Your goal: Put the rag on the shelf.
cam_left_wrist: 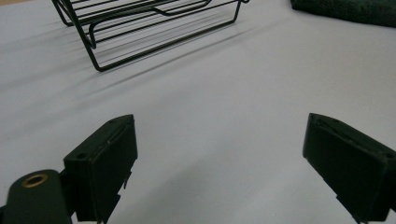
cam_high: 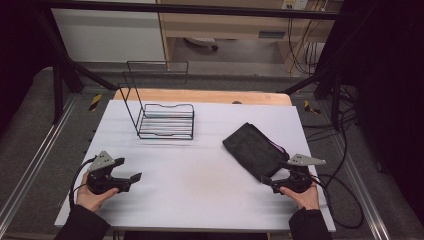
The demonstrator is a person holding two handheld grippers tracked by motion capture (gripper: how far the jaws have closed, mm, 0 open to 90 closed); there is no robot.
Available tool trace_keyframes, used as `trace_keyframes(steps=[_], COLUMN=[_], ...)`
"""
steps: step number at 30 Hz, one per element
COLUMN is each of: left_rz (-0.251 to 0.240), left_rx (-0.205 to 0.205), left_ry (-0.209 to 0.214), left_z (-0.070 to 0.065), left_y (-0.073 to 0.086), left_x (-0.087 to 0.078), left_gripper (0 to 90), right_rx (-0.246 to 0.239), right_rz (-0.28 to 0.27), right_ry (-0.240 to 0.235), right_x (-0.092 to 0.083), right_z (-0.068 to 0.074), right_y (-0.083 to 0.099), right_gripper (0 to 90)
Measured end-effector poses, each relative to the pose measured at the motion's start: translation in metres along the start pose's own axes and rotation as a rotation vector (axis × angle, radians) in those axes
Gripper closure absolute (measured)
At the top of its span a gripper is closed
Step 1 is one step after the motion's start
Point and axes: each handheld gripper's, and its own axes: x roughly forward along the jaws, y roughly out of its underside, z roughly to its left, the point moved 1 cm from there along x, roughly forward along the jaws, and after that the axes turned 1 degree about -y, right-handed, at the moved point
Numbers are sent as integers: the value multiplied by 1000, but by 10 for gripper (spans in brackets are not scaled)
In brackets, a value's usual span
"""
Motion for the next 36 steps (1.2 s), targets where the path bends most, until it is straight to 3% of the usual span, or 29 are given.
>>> trace_keyframes(steps=[18,22,29,36], left_rz=[14,19,31,36], left_rx=[-7,-5,2,3], left_ry=[-14,-14,-17,-18], left_z=[2,3,1,1], left_y=[4,4,4,4], left_x=[2,2,4,4], left_gripper=[102,102,106,113], right_rx=[-37,-55,-112,-153], right_rz=[46,73,130,175], right_ry=[39,65,71,112], right_x=[8,14,21,32], right_z=[9,14,17,14], right_y=[-3,-5,-4,-2], right_gripper=[65,127,347,458])
